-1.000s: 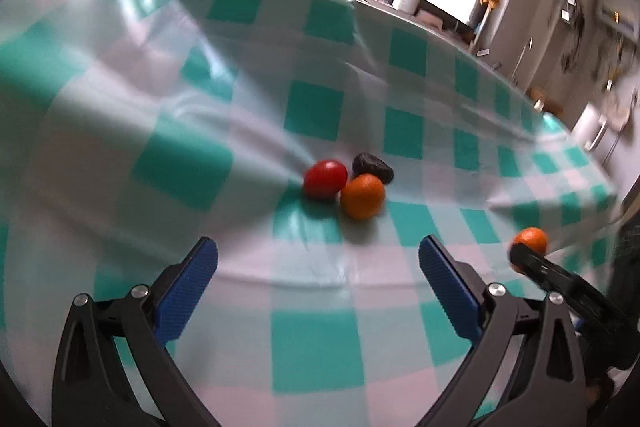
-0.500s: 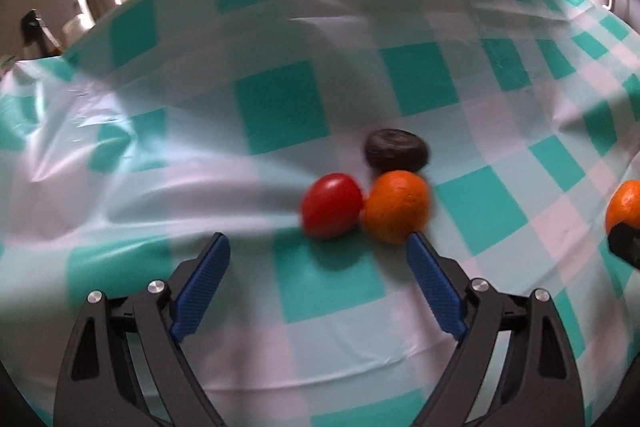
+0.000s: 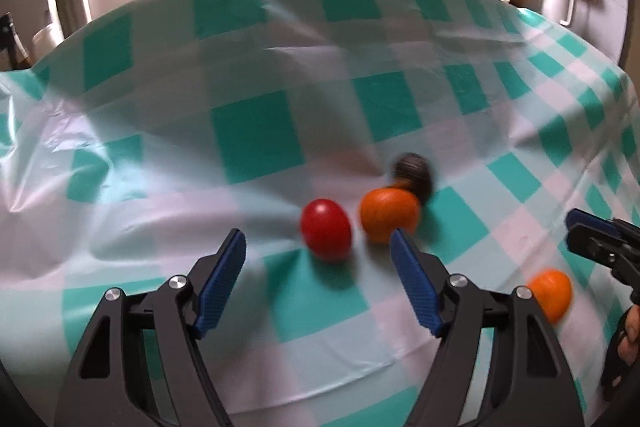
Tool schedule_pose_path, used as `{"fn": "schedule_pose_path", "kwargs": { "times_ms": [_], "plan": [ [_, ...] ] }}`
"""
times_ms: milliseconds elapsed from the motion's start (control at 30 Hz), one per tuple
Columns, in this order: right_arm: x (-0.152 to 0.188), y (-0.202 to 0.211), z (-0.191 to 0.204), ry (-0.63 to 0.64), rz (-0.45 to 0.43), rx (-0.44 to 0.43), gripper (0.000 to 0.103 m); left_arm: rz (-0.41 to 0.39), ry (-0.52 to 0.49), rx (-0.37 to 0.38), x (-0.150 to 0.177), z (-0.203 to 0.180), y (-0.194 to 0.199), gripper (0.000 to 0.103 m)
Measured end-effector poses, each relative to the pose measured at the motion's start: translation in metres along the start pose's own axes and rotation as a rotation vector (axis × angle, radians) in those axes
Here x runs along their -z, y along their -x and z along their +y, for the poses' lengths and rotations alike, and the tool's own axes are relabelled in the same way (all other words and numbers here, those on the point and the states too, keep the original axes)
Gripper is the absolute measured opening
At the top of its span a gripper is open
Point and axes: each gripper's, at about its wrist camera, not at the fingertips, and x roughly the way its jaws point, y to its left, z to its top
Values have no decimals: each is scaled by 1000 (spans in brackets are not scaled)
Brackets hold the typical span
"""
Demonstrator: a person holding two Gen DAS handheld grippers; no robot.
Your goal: Organize fruits
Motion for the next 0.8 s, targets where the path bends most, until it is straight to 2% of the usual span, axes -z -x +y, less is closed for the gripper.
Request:
{"fn": "schedule_pose_path", "kwargs": {
  "times_ms": [133,267,367,433,467,533,667,733,800],
  "plan": [
    [0,-1,1,7,5,-8,44,37,-47,-54,1,-2,-8,74],
    [2,-4,8,39,26,-7,44,42,-23,-62,-3,-3,-19,72],
    [2,-4,5,24,27,-7,44,58,-27,-66,-7,-5,-30,56],
    [2,-5,5,24,30,-8,44,86,-51,-68,-9,-11,-38,38],
    [2,-6,6,25,34,-7,45,86,-73,-64,-9,-15,-38,33],
    [2,-7,5,21,40,-3,46,50,-94,-91,-8,-21,-31,32],
    [3,-7,4,16,41,-8,48,-71,-43,-115,3,-16,13,31],
    [5,-5,5,31,39,-32,52,-120,17,-113,11,-8,42,31],
    [9,-2,10,60,49,-70,63,-194,133,-93,28,9,80,31]
  ]
}}
